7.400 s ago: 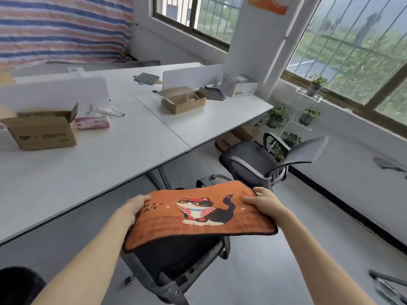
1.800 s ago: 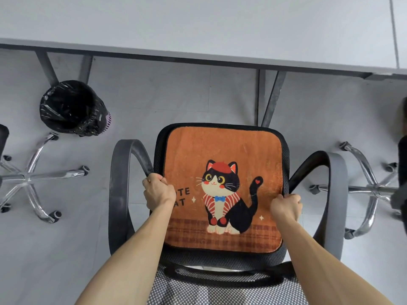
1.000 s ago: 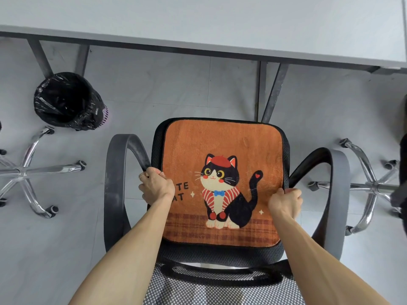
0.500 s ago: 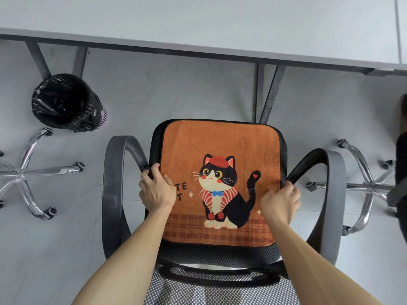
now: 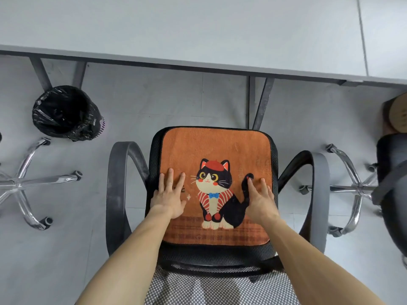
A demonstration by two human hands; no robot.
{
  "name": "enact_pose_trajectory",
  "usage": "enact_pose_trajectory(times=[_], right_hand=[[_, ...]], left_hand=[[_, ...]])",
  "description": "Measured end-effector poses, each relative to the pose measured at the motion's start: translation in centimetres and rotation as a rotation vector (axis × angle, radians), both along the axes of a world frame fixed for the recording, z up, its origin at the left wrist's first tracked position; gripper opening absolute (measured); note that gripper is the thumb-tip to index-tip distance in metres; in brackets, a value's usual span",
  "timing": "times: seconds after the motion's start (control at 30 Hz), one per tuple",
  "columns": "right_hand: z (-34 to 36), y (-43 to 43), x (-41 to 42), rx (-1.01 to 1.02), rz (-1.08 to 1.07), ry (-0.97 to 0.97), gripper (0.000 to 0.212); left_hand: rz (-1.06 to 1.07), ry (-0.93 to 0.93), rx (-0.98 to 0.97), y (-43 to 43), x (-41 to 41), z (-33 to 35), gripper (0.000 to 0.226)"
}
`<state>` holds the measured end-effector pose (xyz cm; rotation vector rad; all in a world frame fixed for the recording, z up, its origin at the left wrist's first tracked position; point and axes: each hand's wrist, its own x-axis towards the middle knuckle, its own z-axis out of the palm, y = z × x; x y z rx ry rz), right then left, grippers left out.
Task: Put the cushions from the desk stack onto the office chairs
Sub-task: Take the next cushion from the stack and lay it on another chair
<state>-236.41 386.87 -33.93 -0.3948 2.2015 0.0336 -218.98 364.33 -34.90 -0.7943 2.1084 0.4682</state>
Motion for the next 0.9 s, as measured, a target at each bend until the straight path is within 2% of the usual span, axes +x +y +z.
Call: enact_pose_trajectory(times=[0.1,0.2,0.43,0.67,0.8,0.9], right_hand=[[3.2,-1.0,-1.1,0.055,0.097,-0.030,0.074],[8.9,-2.1,-0.5,0.023,0.118,-0.001,0.066],[24.5,-3.7,1.7,-0.206,0.101,0.140,0.052],[41.7,-2.7,4.5,-0.500,0.084,0.453,0.042],[49.1,-1.4,6.6,-0.676,0.074,0.610,0.040],[54.2,-0.5,9.3,-0.838,0.085,0.736,0.038]], left_hand=[[-0.115,-0.053,-0.028,-0.8,-2.0,3.3,0.060],[-0.167,0.023,-0.013,-1.1,-3.4,9.0,0.048],[-0.237,0.310,-0.089,-0.9,-4.6,24.6,0.048],[-0.240,0.602,-0.215,-0.7,-0.8,40.6,0.047],[-0.196,0.713,-0.302,-0.7,2.3,47.1,0.048],[-0.135,0.808,-0.445,-0.9,5.2,51.8,0.048]])
